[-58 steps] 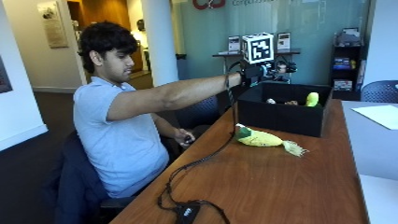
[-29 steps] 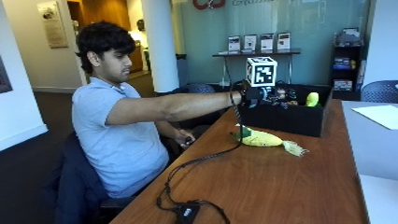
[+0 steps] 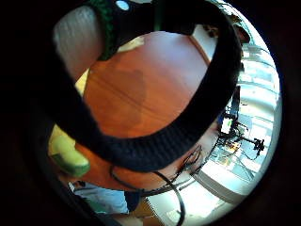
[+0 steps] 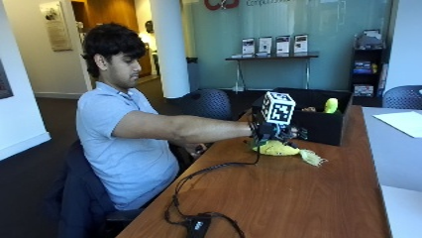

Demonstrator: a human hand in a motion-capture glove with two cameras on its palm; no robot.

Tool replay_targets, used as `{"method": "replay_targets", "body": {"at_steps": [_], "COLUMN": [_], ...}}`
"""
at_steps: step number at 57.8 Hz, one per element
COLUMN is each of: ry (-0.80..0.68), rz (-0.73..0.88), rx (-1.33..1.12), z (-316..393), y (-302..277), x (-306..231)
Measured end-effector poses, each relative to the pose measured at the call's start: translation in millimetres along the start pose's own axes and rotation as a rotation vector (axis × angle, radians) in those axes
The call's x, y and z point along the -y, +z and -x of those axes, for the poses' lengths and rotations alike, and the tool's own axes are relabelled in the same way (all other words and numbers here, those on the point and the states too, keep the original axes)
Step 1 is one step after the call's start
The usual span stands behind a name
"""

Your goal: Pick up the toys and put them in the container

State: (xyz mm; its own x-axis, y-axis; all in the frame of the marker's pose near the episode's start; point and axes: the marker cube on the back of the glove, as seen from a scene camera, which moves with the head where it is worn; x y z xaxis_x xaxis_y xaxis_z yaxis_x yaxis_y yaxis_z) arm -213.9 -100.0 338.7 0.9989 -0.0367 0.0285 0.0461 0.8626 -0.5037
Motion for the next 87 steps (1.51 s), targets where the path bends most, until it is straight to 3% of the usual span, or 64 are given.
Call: {"method": "replay_targets", "body": {"at_steps": [5,10,27,47,75,87], "ry": [0.022,0.014,-0.003,-0.029,0.022,0.073], "rz": [0.054,0.061,0.034,0.073,-0.185,-0.197], "rx": [0.003,0.192,0.126,0.301,0.23,0.269], "z": [0.9,-1.8,7.1,13.8,15.4,15.7], "y": [39.8,61.1,62.3,60.5,57.6,34.4], "x": [3.9,2.1,5.4,4.0,1.5,2.2]}}
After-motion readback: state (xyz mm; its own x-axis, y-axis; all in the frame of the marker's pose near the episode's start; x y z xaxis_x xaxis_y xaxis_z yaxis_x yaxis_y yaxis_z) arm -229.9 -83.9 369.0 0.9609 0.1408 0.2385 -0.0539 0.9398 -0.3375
